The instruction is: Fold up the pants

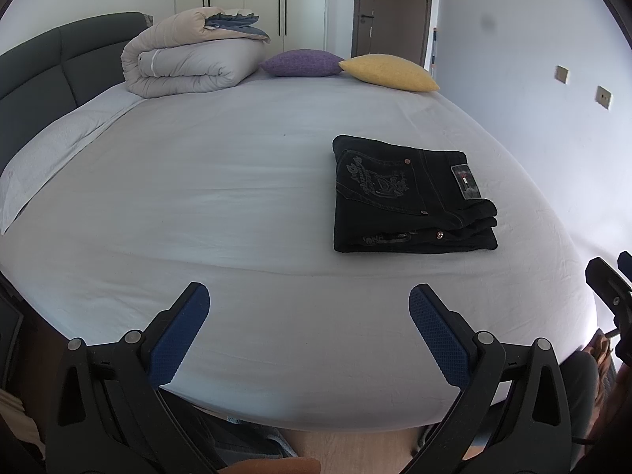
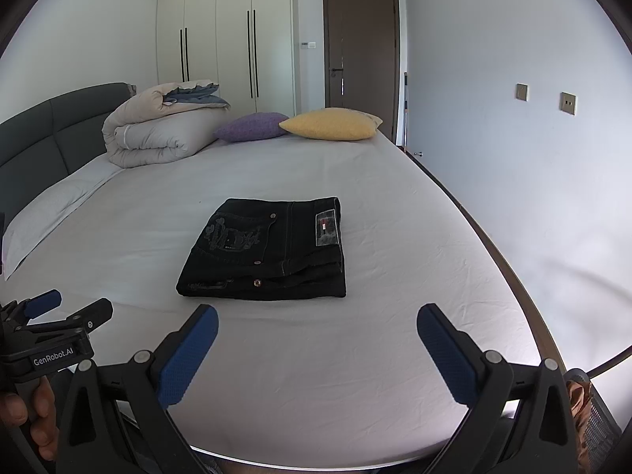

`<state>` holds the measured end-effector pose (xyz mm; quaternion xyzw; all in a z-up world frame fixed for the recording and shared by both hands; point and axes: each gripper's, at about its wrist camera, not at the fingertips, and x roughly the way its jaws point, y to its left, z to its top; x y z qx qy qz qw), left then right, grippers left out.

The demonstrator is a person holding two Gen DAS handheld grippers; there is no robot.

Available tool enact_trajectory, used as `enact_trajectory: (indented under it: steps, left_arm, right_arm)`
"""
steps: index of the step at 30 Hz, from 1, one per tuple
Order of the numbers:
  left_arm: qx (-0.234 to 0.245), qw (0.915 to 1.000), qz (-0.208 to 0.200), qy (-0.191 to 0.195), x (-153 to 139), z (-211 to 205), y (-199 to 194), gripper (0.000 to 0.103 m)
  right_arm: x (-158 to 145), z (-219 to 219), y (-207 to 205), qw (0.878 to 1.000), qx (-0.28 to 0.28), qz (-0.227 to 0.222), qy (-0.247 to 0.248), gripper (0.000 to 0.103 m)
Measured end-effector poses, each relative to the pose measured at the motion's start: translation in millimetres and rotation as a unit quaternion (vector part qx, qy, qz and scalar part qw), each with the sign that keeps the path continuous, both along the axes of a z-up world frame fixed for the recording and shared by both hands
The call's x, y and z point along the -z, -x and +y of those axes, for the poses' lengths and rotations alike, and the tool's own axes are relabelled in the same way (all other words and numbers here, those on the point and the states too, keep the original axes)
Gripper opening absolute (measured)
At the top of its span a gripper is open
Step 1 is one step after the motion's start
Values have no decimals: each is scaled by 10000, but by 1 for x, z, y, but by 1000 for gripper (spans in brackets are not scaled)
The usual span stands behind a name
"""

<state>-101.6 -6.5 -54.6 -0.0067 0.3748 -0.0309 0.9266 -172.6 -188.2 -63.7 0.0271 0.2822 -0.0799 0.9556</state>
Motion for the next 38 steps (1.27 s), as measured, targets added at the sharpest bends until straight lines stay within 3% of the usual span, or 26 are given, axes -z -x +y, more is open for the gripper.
enact_trajectory:
  steps: [38]
  left_arm:
    - [57, 9999, -66, -93, 10, 7, 6, 103]
  right_arm:
    - [5, 3, 1, 10000, -44, 54, -58, 103]
